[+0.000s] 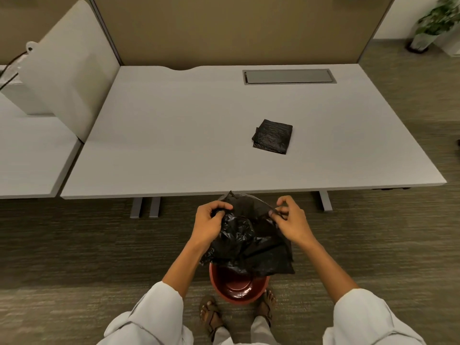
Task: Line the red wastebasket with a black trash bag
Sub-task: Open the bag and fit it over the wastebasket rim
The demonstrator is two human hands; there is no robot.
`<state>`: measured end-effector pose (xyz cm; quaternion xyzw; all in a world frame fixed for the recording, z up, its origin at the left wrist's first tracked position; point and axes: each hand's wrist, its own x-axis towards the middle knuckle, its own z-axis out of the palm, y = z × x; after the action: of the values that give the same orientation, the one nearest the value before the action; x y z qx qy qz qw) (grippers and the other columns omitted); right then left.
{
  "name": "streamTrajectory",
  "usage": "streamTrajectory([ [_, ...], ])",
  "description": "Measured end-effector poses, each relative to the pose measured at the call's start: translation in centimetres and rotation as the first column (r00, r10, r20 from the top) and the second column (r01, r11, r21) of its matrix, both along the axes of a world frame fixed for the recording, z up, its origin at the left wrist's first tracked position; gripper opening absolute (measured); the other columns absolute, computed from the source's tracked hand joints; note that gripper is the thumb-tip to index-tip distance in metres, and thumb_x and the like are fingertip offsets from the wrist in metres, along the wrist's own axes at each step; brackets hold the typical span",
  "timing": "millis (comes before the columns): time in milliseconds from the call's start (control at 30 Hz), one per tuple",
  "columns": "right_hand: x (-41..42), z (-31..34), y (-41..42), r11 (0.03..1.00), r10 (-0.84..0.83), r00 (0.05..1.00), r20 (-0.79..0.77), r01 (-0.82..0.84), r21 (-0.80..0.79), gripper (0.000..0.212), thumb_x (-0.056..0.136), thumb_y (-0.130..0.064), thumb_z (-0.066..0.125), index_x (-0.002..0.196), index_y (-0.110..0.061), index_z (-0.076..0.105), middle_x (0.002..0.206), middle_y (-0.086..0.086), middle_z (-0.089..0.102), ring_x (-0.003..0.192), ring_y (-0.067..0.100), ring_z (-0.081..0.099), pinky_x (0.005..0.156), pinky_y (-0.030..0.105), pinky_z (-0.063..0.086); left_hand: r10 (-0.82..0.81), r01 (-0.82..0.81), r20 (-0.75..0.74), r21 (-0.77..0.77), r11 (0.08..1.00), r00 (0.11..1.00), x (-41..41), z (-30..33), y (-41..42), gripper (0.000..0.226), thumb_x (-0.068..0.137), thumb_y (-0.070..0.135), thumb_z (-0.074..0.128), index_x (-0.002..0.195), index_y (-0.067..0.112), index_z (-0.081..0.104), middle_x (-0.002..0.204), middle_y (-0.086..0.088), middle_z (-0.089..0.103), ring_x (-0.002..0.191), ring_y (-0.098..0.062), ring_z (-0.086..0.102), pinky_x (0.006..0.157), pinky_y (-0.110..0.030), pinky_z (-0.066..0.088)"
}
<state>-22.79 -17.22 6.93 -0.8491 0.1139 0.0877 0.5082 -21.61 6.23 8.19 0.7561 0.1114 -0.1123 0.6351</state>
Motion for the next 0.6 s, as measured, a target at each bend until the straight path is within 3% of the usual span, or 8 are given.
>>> streamTrajectory([
  [133,0.3,-0.8,-0.1,0.997,0.029,0.997,0.077,-0.023,-0.077,0.022,0.094,-0.006,0.061,0.081,-0.02,0.049,0.071,0.0,0.061,0.058,0.001,0.052,0.056,0.017,0.043,-0.014,0.015,-0.064,0.023,1.0,0.998,0.1,-1.4,0.5,0.039,0.093,-0.004,0.047,0.09,0.022,0.076,0.108,0.005,0.07,0.108,-0.013,0.064,0.099,-0.04,0.052],
  [367,0.0,-3.0,0.9,0.992,-0.053,0.984,0.172,0.071,-0.102,0.027,0.095,0.004,0.048,0.084,-0.02,0.046,0.068,0.003,0.048,0.049,0.007,0.038,0.05,0.018,0.034,-0.183,0.2,-0.095,0.22,0.955,0.979,-0.6,-3.6,1.1,0.04,0.082,0.005,0.069,0.12,0.015,0.065,0.12,0.001,0.062,0.114,-0.015,0.059,0.097,-0.03,0.05],
  [500,-0.2,-4.2,1.1,0.969,0.085,0.959,0.272,-0.016,-0.245,0.021,0.088,0.008,0.05,0.086,-0.013,0.05,0.061,-0.008,0.043,0.05,0.009,0.043,0.05,0.016,0.031,-0.136,0.184,-0.14,0.429,0.884,0.981,-0.9,-5.2,0.8,0.043,0.079,0.019,0.077,0.118,0.011,0.063,0.111,0.003,0.06,0.098,-0.009,0.055,0.083,-0.021,0.044],
  [600,-0.1,-5.2,1.2,0.949,0.188,0.922,0.34,-0.081,-0.304,0.025,0.082,0.012,0.052,0.079,-0.013,0.052,0.066,-0.007,0.048,0.057,0.006,0.045,0.057,0.023,0.038,-0.121,0.182,-0.146,0.542,0.82,0.982,-1.2,-6.1,0.6,0.04,0.08,0.009,0.071,0.119,0.012,0.061,0.113,-0.001,0.06,0.099,-0.017,0.061,0.082,-0.027,0.05],
])
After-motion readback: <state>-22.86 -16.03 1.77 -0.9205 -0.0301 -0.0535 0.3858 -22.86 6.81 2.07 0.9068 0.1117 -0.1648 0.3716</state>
